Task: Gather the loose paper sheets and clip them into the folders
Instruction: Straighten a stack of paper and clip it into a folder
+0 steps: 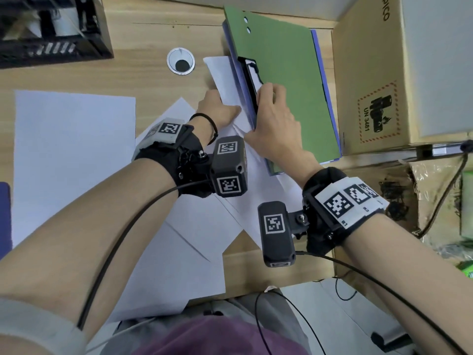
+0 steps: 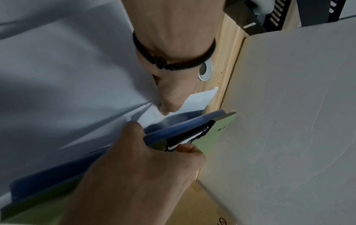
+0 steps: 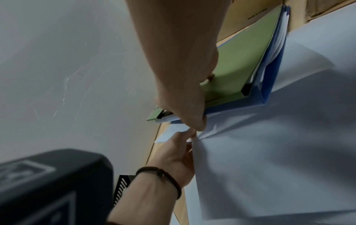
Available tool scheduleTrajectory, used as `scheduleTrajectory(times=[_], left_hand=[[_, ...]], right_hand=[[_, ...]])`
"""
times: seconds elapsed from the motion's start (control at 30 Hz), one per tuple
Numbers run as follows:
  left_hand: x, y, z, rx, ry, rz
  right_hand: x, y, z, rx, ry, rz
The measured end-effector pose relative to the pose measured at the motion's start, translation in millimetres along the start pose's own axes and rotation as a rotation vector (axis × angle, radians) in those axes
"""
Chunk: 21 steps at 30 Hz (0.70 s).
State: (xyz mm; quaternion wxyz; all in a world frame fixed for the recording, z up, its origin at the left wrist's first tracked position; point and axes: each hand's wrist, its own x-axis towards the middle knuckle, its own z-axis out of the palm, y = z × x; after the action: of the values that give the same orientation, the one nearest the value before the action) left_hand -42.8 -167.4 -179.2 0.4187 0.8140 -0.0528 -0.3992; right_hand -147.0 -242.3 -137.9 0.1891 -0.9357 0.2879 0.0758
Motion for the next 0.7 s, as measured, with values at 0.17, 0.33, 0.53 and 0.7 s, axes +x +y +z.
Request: scheduleTrajectory(times=[0.17, 0.33, 0.53, 0.7], left_hand=[[-5.5, -14.5, -7.7, 0.076, 0.052, -0.018], [-6.1, -33.7, -9.4, 0.134, 0.017, -0.042], [-4.1, -42.5, -6.6, 0.159, -0.018, -0.046], [-0.6, -46.2, -6.9, 0.196, -0.014, -0.044]], right_hand=[[3.6, 0.8, 6.9, -0.053, -0.096, 0.027], [5.1, 16.4, 19.4, -0.029, -0.183, 0.085], [23.0, 6.1, 31.1, -0.009, -0.055, 0.087], [38.2, -0.7, 49.8, -0.086, -0.124, 0.113]])
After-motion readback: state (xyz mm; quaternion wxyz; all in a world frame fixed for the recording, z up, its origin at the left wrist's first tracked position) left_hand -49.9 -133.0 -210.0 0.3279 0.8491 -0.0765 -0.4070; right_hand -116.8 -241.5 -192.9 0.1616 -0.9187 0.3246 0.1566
